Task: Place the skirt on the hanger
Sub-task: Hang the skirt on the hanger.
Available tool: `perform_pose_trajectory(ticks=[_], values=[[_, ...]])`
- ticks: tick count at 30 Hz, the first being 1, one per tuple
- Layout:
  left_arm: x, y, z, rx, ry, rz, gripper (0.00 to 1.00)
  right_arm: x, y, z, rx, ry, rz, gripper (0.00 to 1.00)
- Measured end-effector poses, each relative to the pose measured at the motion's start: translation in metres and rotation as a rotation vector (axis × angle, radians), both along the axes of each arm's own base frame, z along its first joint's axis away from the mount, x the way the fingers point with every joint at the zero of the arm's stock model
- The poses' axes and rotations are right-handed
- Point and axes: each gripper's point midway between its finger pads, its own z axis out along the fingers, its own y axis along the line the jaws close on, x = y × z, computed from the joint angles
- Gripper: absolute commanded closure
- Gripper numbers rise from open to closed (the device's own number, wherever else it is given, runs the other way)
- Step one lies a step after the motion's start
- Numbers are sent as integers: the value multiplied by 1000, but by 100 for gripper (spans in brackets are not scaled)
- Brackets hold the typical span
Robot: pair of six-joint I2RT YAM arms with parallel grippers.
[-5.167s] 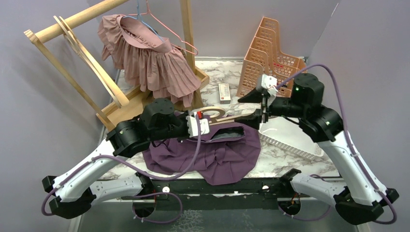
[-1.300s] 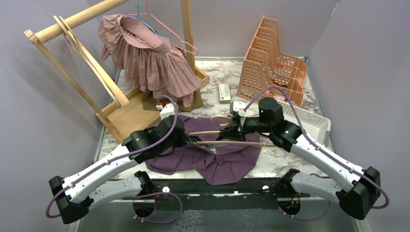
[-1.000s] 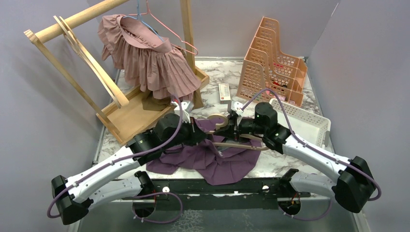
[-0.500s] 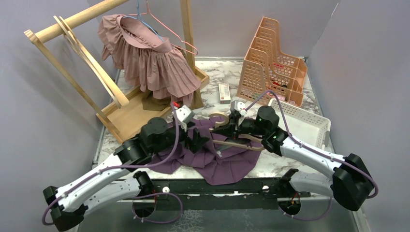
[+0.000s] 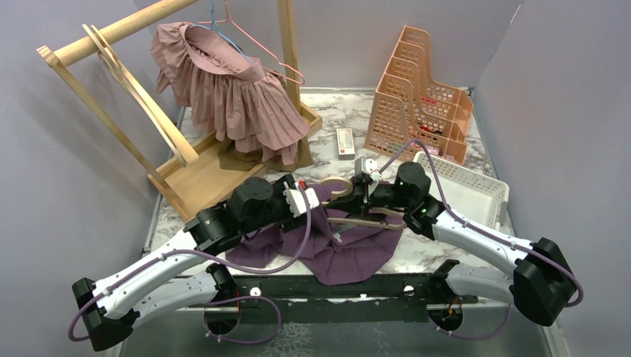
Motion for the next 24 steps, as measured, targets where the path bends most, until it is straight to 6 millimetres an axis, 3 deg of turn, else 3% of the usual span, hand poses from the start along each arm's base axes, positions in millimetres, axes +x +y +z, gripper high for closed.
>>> perform_pose_trajectory(ticks=[3,10,12,13,14,19,24], values=[[-5,-2,-8,42,-3,-52,42,-8,1,2,-13,-3,51,99],[-18,-13,-11,44,4,-174,47,-23,2,16,-20,-23,161,99],[-22,-16,-13,48,16,-201,66,-26,2,19,-19,-25,183,99],[-23,-18,-15,50,22,-211,86,-28,2,19,-18,-26,193,98],[-24,-19,-16,54,23,-222,100,-29,2,20,-18,-27,200,95],[-31,-20,-23,74,51,-265,100,-31,-1,22,-27,-14,196,51],[-28,-11,-28,106,54,-223,100,-30,-13,43,-8,-56,103,43]])
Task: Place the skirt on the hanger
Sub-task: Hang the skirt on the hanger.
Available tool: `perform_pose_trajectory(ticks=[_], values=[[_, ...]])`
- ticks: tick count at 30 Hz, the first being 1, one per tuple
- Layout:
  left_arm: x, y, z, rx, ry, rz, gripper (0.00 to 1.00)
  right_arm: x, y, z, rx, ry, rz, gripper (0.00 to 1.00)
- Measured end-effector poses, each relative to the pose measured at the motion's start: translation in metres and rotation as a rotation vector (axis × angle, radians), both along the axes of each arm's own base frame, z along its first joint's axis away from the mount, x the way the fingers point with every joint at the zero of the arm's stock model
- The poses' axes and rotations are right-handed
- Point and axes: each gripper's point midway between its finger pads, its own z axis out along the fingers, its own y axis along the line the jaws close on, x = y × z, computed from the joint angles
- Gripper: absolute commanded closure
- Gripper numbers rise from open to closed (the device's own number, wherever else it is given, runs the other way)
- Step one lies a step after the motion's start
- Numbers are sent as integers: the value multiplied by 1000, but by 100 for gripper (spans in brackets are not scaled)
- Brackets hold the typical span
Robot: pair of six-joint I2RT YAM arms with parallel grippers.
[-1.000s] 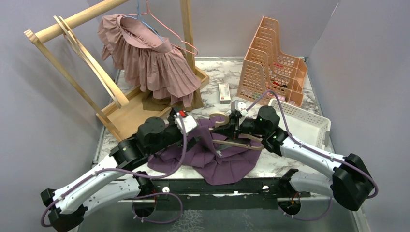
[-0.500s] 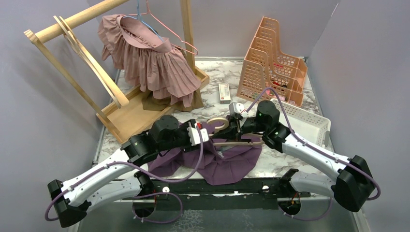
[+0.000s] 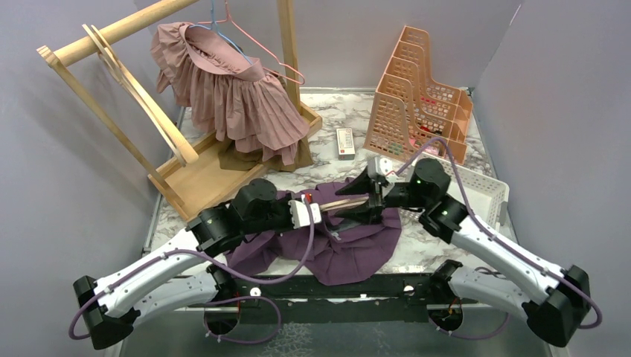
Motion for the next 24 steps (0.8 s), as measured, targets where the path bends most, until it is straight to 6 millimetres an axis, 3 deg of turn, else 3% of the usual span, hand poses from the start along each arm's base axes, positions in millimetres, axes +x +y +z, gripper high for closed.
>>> perform_pose_trajectory(ticks=[4,8,12,15,24], values=[[6,11,20,-33,-56,61,100,8,-21,27,41,-37,-172,43],[16,23,58,-100,-126,156,100,20,-47,49,98,-25,-385,43],[24,27,80,-141,-149,220,100,36,-73,47,133,77,-589,43],[28,28,85,-145,-145,248,100,49,-85,21,117,244,-734,43],[34,27,79,-132,-116,294,100,55,-98,-109,-113,728,-987,39]])
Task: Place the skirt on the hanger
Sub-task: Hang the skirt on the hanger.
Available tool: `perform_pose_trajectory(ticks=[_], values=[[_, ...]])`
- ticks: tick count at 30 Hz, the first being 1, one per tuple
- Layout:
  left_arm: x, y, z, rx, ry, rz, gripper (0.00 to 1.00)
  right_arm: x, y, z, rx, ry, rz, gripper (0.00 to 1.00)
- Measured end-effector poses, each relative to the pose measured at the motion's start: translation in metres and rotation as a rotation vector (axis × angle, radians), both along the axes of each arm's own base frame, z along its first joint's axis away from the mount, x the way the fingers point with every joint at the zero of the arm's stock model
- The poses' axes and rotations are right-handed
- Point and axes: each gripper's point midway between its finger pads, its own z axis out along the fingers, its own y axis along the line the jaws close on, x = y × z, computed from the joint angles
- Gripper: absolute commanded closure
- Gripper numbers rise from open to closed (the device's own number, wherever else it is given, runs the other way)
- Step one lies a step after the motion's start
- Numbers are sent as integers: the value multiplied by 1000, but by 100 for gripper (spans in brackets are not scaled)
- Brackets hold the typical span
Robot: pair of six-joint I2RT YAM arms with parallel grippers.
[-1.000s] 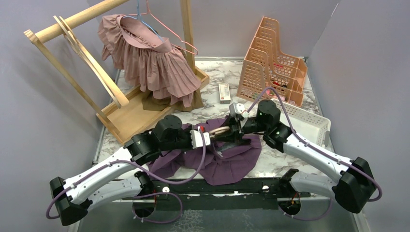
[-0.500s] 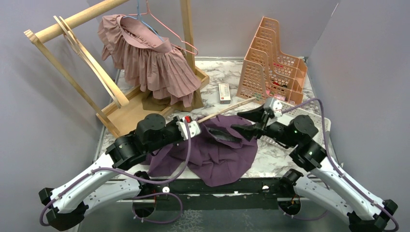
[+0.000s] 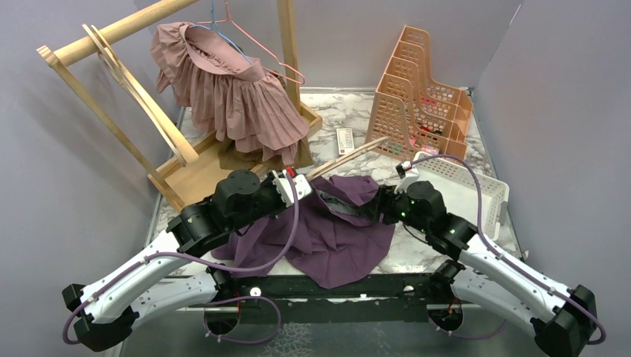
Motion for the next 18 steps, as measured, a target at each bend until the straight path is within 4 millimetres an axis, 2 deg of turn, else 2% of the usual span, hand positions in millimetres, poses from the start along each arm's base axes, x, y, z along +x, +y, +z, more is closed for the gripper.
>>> perform_pose_trajectory(ticks=[5,8,10,12,14,16,18], values=[[0,1,0,-9,8,13,100,0,-5,-34,-54,122,-62,39],[0,2,1,-15,8,17,100,2,-6,-53,-100,176,-80,42],[-1,3,3,-20,7,18,100,3,-8,-67,-136,212,-91,52],[-1,3,3,-23,5,18,100,5,-11,-75,-163,230,-109,71],[-3,5,4,-22,5,17,100,9,-14,-79,-188,230,-136,85],[-5,8,4,-19,2,11,100,18,-15,-74,-203,218,-169,94],[-9,11,7,-24,-10,1,100,32,-14,-57,-210,188,-204,99]])
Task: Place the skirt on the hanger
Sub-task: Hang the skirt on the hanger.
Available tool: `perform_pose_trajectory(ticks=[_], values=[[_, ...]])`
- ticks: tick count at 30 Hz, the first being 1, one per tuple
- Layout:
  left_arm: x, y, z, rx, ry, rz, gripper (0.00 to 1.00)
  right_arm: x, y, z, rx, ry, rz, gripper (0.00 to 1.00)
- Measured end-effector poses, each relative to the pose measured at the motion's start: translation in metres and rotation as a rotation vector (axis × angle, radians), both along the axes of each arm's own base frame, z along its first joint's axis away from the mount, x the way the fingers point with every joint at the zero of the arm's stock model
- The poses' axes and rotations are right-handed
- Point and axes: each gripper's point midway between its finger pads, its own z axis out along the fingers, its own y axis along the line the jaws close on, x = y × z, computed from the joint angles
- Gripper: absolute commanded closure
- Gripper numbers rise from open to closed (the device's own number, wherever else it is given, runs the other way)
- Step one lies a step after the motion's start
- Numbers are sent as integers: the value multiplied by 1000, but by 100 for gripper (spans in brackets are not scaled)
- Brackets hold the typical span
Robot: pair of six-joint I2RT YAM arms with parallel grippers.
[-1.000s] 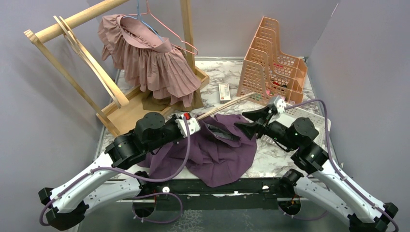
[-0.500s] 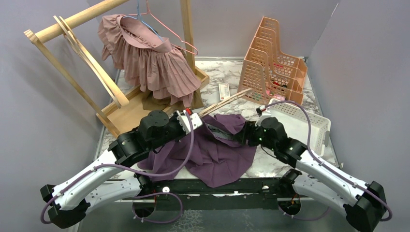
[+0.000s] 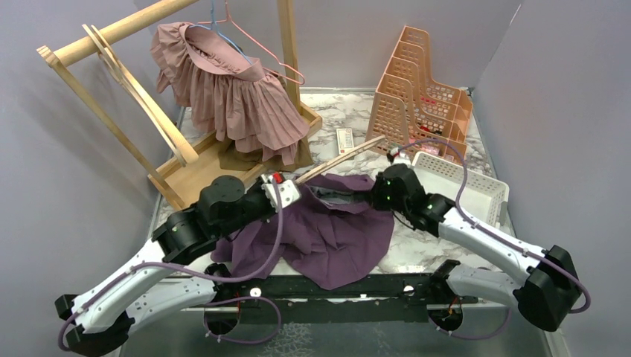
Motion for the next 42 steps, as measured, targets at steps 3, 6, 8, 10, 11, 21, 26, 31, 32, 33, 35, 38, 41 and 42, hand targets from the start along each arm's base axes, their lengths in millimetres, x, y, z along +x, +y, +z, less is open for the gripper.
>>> perform_pose_trajectory(ticks=[3,6,8,10,11,21,26,31,32,33,35,38,41,42], values=[[-11,8,13,-36,-42,-31,100,31,11,58,44,-104,-39,99],[-25,18,28,-86,-80,-67,100,50,7,84,59,-129,-78,99],[-34,23,34,-109,-91,-88,100,63,4,104,72,-138,-103,99],[-39,24,36,-112,-84,-108,100,68,3,121,82,-139,-107,99],[-40,25,35,-107,-78,-111,100,68,4,129,85,-136,-104,99],[-42,34,9,11,-3,-97,100,59,-8,188,100,-115,-104,99],[-30,39,2,72,8,-28,100,51,-10,192,87,-94,-77,99],[-19,42,-5,136,29,23,100,41,-7,196,76,-75,-3,99],[-19,41,-7,148,37,24,100,39,-6,199,80,-77,20,99],[-18,41,-9,159,45,24,100,36,-3,201,85,-76,46,99],[-17,39,-11,183,62,23,100,31,4,209,107,-79,108,99],[-14,33,-6,209,88,15,100,20,19,217,157,-77,220,99],[-11,21,13,207,115,2,100,10,32,225,208,-80,324,99],[-10,15,24,198,125,-5,100,7,35,228,222,-88,353,99]])
